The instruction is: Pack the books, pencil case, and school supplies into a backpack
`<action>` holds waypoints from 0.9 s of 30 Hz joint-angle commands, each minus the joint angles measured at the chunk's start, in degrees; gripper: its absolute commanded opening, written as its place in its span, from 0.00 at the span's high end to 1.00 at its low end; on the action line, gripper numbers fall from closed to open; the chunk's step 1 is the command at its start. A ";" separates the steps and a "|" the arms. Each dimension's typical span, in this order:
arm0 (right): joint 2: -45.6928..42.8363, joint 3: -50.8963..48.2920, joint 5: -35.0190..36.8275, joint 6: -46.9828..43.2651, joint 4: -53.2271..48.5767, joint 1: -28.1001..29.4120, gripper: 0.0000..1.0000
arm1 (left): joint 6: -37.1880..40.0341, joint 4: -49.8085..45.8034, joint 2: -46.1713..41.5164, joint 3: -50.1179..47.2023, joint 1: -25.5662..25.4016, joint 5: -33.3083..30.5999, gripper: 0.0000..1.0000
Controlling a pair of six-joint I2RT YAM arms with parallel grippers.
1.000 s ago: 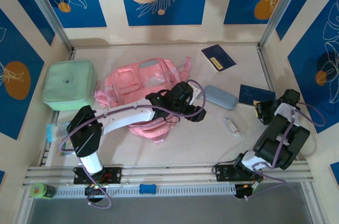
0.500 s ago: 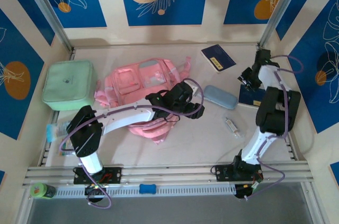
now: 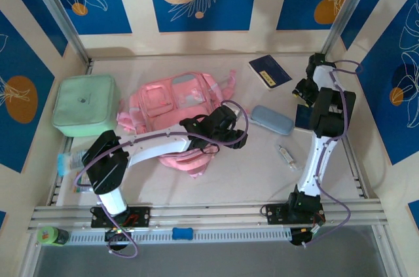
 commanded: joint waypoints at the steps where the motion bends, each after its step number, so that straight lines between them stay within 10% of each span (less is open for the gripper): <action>1: 0.79 1.39 -0.04 0.22 -6.57 1.56 0.49 | -1.02 1.85 -0.55 0.26 0.34 -0.15 0.26; 17: -30.55 -43.82 -10.61 1.95 6.87 -0.48 0.45 | -2.96 3.29 0.97 0.56 0.23 2.93 0.26; 27: -42.48 -46.55 -6.67 1.00 5.78 -15.25 0.39 | -6.10 8.26 3.92 2.80 -0.36 6.27 0.26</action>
